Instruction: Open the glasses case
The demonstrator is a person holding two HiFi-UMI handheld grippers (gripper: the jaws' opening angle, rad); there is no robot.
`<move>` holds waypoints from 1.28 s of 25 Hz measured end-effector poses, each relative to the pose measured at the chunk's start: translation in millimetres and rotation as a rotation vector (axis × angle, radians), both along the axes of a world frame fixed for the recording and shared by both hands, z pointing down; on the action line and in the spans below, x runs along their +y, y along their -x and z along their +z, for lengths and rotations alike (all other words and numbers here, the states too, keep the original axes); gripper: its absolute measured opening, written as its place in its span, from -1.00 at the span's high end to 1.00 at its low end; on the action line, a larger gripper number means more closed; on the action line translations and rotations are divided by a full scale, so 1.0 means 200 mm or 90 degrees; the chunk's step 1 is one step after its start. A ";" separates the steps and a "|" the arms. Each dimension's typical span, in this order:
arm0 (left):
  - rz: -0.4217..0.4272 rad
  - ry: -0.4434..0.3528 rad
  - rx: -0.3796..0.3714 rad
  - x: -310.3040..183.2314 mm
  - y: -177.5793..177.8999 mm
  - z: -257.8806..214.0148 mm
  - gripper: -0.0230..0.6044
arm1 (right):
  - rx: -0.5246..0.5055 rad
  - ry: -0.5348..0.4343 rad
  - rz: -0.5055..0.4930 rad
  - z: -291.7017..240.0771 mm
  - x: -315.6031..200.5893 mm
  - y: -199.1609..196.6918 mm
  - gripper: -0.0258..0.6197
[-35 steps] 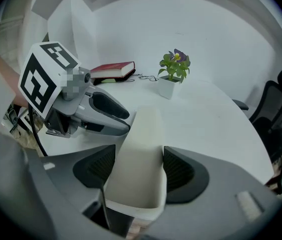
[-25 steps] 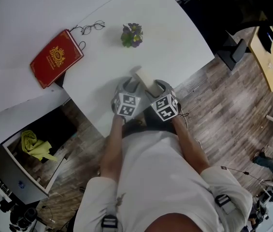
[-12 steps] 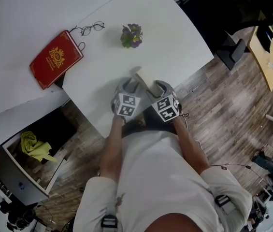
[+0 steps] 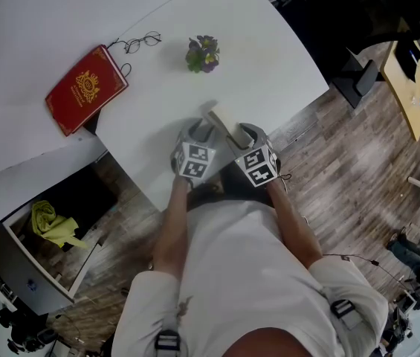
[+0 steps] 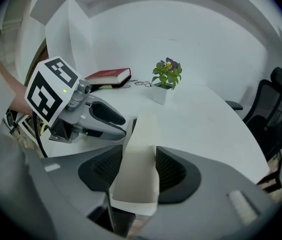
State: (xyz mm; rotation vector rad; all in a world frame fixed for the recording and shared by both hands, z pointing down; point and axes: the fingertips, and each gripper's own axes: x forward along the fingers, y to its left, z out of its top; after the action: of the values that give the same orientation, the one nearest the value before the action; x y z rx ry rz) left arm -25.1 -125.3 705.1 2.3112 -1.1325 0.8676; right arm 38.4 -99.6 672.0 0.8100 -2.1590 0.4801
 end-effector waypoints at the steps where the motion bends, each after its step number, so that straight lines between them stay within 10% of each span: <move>1: 0.000 -0.001 0.000 0.00 0.00 0.00 0.38 | -0.001 -0.002 0.001 0.00 0.00 0.00 0.28; 32: -0.010 -0.013 -0.003 0.00 -0.01 -0.01 0.38 | -0.019 -0.023 0.001 -0.06 -0.02 -0.05 0.57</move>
State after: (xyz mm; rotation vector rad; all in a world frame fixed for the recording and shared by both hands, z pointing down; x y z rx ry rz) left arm -23.4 -125.8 702.8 2.3147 -1.1651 0.8597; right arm 47.5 -104.0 660.9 0.8284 -2.2004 0.4573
